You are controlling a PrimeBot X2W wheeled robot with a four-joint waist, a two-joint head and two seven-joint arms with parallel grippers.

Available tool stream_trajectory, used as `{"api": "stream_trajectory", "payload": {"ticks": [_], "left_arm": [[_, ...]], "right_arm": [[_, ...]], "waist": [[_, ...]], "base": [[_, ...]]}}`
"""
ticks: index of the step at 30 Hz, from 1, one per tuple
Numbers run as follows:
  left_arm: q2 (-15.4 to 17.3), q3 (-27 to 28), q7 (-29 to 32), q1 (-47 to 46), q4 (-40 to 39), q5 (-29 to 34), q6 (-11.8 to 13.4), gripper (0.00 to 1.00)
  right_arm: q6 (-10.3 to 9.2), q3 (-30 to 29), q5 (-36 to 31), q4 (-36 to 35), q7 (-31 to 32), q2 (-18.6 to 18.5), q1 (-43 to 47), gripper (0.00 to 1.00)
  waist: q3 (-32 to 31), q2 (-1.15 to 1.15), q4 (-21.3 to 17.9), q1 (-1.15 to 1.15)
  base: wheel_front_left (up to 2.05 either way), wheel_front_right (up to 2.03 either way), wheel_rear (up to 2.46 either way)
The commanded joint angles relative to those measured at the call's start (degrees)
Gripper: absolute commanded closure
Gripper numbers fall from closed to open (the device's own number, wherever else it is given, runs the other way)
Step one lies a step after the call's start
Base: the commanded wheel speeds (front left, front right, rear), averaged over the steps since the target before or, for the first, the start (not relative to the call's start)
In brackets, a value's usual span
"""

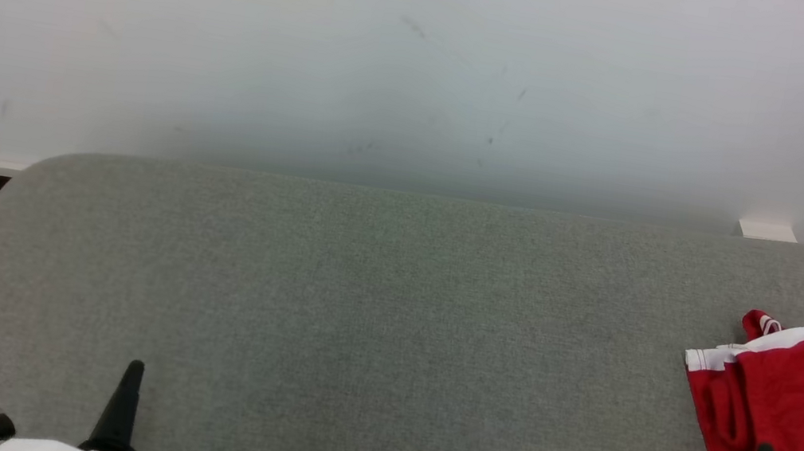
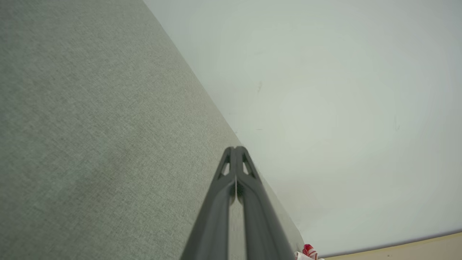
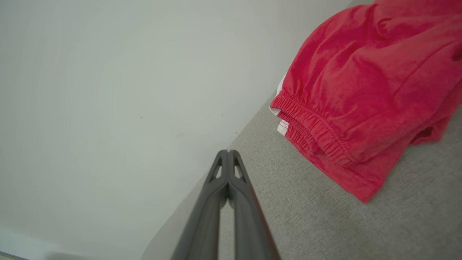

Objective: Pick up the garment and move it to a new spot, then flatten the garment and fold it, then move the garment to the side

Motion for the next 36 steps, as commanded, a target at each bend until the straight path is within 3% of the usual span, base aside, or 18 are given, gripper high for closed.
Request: {"api": "stream_trajectory", "payload": {"ticks": [1, 36], "left_arm": [[0.3, 0.3, 0.4, -1.2, -0.8, -1.9, 0.0, 1.00], [0.2, 2.4, 5.4, -2.4, -1.5, -20.1, 0.1, 1.00]], "right_arm": [[-0.04, -0.5, 1.5, -0.8, 0.4, -0.1, -1.4, 1.00], [-0.07, -2.6, 18.6, -0.9, 5.4, 0.4, -2.5, 1.00]], "waist": [[0.0, 0.00, 0.0, 0.00], [1.1, 0.00, 1.1, 0.00]], "base": [[0.00, 0.00, 0.00], [0.00, 0.00, 0.00]]}}
